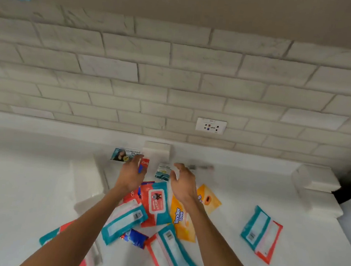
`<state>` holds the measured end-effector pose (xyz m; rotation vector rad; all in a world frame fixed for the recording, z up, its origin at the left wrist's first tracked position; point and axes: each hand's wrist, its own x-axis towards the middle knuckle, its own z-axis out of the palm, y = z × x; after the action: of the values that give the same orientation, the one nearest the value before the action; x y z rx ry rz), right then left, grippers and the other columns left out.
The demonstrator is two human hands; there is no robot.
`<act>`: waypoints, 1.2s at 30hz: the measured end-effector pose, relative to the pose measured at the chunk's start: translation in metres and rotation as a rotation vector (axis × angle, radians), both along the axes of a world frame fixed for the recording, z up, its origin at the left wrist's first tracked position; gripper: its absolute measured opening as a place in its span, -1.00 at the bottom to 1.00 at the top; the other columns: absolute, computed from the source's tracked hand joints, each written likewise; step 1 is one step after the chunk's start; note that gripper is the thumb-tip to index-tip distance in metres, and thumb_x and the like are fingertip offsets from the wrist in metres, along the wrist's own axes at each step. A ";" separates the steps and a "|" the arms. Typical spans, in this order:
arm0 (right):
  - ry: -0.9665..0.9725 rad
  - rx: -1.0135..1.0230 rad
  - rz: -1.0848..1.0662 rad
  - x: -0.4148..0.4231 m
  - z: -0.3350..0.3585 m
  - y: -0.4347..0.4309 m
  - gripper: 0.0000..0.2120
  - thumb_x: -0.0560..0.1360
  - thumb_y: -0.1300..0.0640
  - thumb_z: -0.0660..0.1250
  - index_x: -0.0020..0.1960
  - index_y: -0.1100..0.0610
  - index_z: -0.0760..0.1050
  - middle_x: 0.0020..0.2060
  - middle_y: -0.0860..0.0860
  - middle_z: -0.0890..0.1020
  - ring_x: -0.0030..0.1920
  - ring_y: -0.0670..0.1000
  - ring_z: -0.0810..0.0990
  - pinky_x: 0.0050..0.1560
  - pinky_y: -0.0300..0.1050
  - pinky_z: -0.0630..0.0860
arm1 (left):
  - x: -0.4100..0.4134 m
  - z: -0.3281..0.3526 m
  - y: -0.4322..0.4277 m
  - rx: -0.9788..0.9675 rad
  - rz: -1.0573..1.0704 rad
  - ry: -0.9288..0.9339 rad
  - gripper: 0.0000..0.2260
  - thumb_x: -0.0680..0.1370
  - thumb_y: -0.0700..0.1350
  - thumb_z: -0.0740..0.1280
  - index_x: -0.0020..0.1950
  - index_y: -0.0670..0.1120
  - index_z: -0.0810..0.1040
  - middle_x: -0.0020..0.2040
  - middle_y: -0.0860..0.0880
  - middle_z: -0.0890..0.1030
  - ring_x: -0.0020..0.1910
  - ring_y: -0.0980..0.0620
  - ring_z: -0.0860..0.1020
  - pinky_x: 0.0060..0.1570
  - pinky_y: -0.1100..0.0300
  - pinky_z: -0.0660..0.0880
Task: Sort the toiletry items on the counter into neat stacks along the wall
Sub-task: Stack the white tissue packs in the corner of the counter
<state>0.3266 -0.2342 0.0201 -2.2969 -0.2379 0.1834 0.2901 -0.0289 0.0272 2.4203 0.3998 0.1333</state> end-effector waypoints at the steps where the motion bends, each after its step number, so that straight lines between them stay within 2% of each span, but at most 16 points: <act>1: 0.013 -0.017 0.002 0.009 0.000 0.009 -0.61 0.70 -0.01 0.25 0.50 0.03 0.41 0.40 0.07 0.57 0.37 0.11 0.56 0.39 0.02 0.52 | 0.010 -0.001 0.005 -0.009 -0.012 0.015 -0.58 0.65 -0.05 0.33 0.50 -0.07 0.40 0.35 -0.14 0.58 0.28 -0.15 0.56 0.26 0.02 0.50; 3: 0.040 -0.046 -0.017 0.026 -0.002 0.028 -0.60 0.69 -0.01 0.26 0.51 0.02 0.38 0.41 0.08 0.56 0.37 0.12 0.56 0.37 0.05 0.53 | 0.032 -0.004 0.014 -0.036 -0.021 0.046 -0.56 0.65 -0.07 0.32 0.53 -0.04 0.35 0.37 -0.14 0.57 0.31 -0.14 0.55 0.27 0.01 0.51; 6: 0.058 -0.058 -0.059 0.049 0.000 0.045 -0.59 0.69 0.00 0.26 0.51 0.02 0.36 0.41 0.09 0.54 0.38 0.14 0.54 0.36 0.07 0.53 | 0.056 -0.005 0.017 -0.094 0.019 0.068 -0.55 0.64 -0.14 0.30 0.53 -0.06 0.33 0.33 -0.17 0.59 0.25 -0.13 0.57 0.18 0.07 0.49; 9: 0.047 -0.063 -0.084 0.070 0.001 0.059 -0.57 0.69 0.05 0.26 0.54 0.05 0.34 0.40 0.14 0.54 0.39 0.17 0.52 0.36 0.08 0.50 | 0.073 -0.007 0.018 -0.133 0.040 0.053 -0.51 0.64 -0.15 0.33 0.56 -0.05 0.31 0.37 -0.18 0.55 0.35 -0.17 0.51 0.27 -0.02 0.46; 13: 0.111 0.005 -0.167 0.088 -0.001 0.074 -0.53 0.69 0.08 0.27 0.56 0.11 0.29 0.38 0.20 0.55 0.36 0.21 0.54 0.32 0.07 0.50 | 0.089 -0.009 0.025 -0.410 0.189 0.077 -0.43 0.65 -0.15 0.34 0.61 -0.01 0.18 0.40 -0.18 0.52 0.22 -0.13 0.56 0.00 0.09 0.55; 15: 0.154 0.039 -0.206 0.096 -0.003 0.080 -0.53 0.68 0.09 0.28 0.55 0.15 0.30 0.37 0.21 0.55 0.34 0.22 0.56 0.30 0.05 0.51 | 0.096 -0.012 0.029 -0.494 0.215 0.115 -0.42 0.65 -0.14 0.33 0.62 -0.04 0.16 0.43 -0.17 0.50 0.27 -0.16 0.54 0.08 0.03 0.55; 16: 0.179 0.054 -0.226 0.097 -0.004 0.082 -0.54 0.67 0.09 0.29 0.53 0.17 0.32 0.36 0.22 0.56 0.32 0.22 0.57 0.28 0.04 0.52 | 0.097 -0.014 0.031 -0.515 0.207 0.133 -0.43 0.65 -0.13 0.33 0.61 -0.06 0.18 0.43 -0.16 0.50 0.28 -0.15 0.54 0.13 0.01 0.55; 18: 0.215 0.088 -0.264 0.100 -0.006 0.088 -0.57 0.66 0.09 0.29 0.48 0.18 0.37 0.32 0.21 0.59 0.27 0.21 0.60 0.22 0.01 0.55 | 0.101 -0.018 0.037 -0.539 0.192 0.152 -0.53 0.66 -0.14 0.33 0.55 -0.09 0.29 0.36 -0.14 0.55 0.18 -0.09 0.56 0.07 0.03 0.58; 21: 0.269 0.126 -0.287 0.099 -0.016 0.096 -0.65 0.64 0.10 0.31 0.39 0.18 0.44 0.21 0.16 0.63 0.16 0.14 0.62 0.09 -0.08 0.54 | 0.104 -0.025 0.044 -0.524 0.094 0.169 -0.77 0.67 -0.15 0.31 0.33 -0.08 0.51 0.17 -0.10 0.65 0.07 -0.05 0.63 0.08 -0.03 0.64; 23: 0.265 0.151 -0.305 0.097 -0.025 0.098 -0.70 0.62 0.10 0.34 0.32 0.16 0.48 0.17 0.14 0.66 0.16 0.15 0.65 0.13 -0.02 0.61 | 0.102 -0.026 0.044 -0.493 0.065 0.151 -0.86 0.67 -0.17 0.30 0.21 -0.05 0.54 0.06 -0.04 0.66 0.01 -0.02 0.64 0.03 0.01 0.64; 26: 0.226 0.177 -0.335 0.093 -0.029 0.097 -0.77 0.61 0.13 0.35 0.25 0.16 0.51 0.12 0.13 0.67 0.13 0.15 0.65 0.06 -0.07 0.59 | 0.098 -0.024 0.042 -0.464 0.082 0.091 -0.79 0.66 -0.19 0.31 0.28 -0.01 0.54 0.08 0.00 0.64 0.05 -0.02 0.63 0.03 0.03 0.64; 30: 0.118 0.187 -0.352 0.083 -0.027 0.089 -0.92 0.63 0.12 0.34 0.02 0.13 0.49 -0.13 0.03 0.61 -0.09 0.04 0.60 -0.27 -0.27 0.39 | 0.090 -0.028 0.040 -0.469 0.114 0.013 -0.71 0.64 -0.15 0.34 0.37 -0.04 0.54 0.20 -0.02 0.65 0.12 -0.02 0.64 0.09 -0.02 0.65; 32: 0.066 0.184 -0.345 0.078 -0.023 0.084 -0.88 0.64 0.07 0.36 0.00 0.10 0.48 -0.16 -0.01 0.59 -0.13 0.00 0.58 -0.25 -0.25 0.39 | 0.083 -0.026 0.035 -0.461 0.144 -0.030 -0.71 0.63 -0.14 0.36 0.36 -0.05 0.54 0.21 -0.02 0.63 0.14 -0.01 0.62 0.12 0.00 0.63; 34: 0.057 0.212 -0.333 0.074 -0.018 0.078 -0.84 0.64 0.03 0.38 0.10 0.11 0.52 -0.07 0.01 0.64 -0.05 0.01 0.62 -0.08 -0.16 0.51 | 0.075 -0.023 0.030 -0.442 0.171 -0.064 -0.71 0.62 -0.12 0.40 0.34 -0.03 0.51 0.23 -0.02 0.60 0.17 -0.01 0.57 0.16 0.02 0.58; 36: 0.060 0.240 -0.321 0.069 -0.013 0.071 -0.71 0.63 -0.02 0.39 0.25 0.13 0.53 0.05 0.02 0.67 0.06 0.02 0.64 0.10 -0.07 0.58 | 0.068 -0.021 0.024 -0.441 0.165 -0.102 -0.69 0.59 -0.09 0.44 0.29 0.02 0.46 0.23 0.00 0.57 0.19 -0.01 0.55 0.17 0.03 0.56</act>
<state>0.3954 -0.1634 0.0074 -2.0534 0.1340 0.0558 0.3578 -0.0047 0.0058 1.9382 0.5219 0.2156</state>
